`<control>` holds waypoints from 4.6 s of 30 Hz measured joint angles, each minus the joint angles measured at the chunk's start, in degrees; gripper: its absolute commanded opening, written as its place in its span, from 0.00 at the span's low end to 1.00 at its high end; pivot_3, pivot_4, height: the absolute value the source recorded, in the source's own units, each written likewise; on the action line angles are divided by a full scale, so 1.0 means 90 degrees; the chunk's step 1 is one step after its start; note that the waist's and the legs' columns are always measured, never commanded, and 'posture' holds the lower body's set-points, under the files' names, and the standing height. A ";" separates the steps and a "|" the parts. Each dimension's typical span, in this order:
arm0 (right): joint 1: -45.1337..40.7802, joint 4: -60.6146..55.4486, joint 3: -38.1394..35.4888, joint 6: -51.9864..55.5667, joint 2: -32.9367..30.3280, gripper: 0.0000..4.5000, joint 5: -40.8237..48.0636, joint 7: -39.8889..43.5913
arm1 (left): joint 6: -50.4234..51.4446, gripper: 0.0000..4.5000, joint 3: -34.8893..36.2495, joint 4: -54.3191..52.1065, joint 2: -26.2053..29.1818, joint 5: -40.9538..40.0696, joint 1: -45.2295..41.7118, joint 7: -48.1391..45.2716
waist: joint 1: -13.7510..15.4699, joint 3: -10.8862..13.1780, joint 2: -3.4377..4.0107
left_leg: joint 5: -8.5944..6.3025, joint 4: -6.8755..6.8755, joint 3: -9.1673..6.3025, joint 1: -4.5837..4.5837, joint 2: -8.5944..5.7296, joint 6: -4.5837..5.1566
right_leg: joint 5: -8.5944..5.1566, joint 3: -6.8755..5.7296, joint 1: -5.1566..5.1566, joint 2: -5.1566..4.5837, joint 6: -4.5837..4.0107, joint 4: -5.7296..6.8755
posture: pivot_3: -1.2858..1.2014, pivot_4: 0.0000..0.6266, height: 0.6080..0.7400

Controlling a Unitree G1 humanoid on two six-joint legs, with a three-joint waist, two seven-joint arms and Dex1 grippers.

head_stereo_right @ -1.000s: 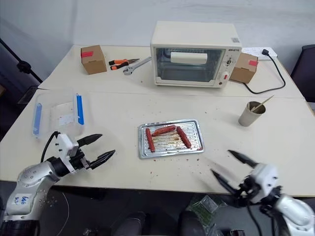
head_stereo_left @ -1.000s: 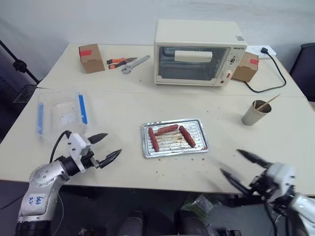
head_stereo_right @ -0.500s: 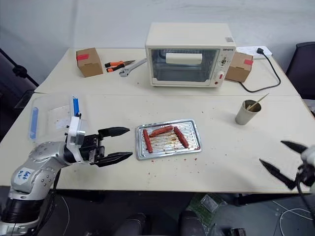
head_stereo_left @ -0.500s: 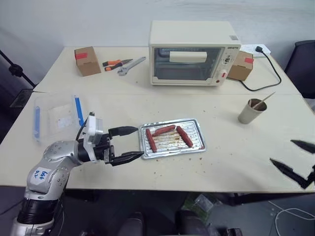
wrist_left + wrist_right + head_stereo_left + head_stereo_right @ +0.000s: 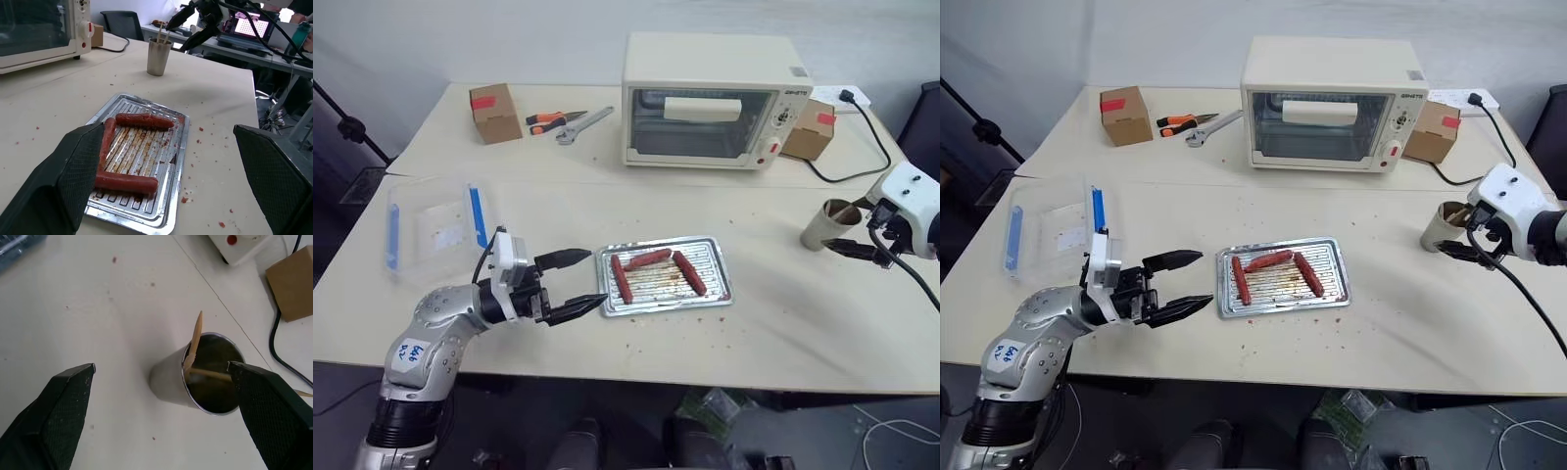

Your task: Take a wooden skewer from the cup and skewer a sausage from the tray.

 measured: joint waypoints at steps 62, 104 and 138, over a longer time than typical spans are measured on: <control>-0.0235 -0.2364 -0.2522 0.5415 0.4118 0.00 0.5224 -0.0089 | 0.0979 1.00 -0.0571 -0.0098 -0.1138 -0.0802 -0.0995 0.0117 | 0.0025 0.0001 -0.0002 | 0.0003 0.0091 -0.0025 -0.0058 -0.0009 -0.0002 | 0.0003 -0.0012 -0.0037 -0.0001 0.0004 0.0093 | 0.52 0.24 1.00; 0.1815 -0.2862 -0.1700 0.1820 0.3445 0.98 0.3826 -0.0149 | 0.0420 0.00 0.0362 0.0120 -0.0815 -0.0574 -0.0111 0.0467 | -0.0003 0.0002 -0.0002 | -0.0002 0.0064 -0.0022 -0.0051 -0.0007 0.0008 | 0.0002 -0.0007 -0.0037 0.0002 0.0004 0.0076 | 0.52 0.24 1.00; -0.0537 -0.3058 0.1451 0.4092 0.3802 0.99 0.0840 -0.2499 | -0.0387 0.00 0.1471 0.0299 -0.0595 -0.0175 0.1596 0.0849 | -0.0016 0.0004 -0.0012 | -0.0005 0.0043 -0.0028 -0.0053 -0.0006 -0.0001 | 0.0001 -0.0010 -0.0039 -0.0009 0.0000 0.0031 | 0.52 0.24 1.00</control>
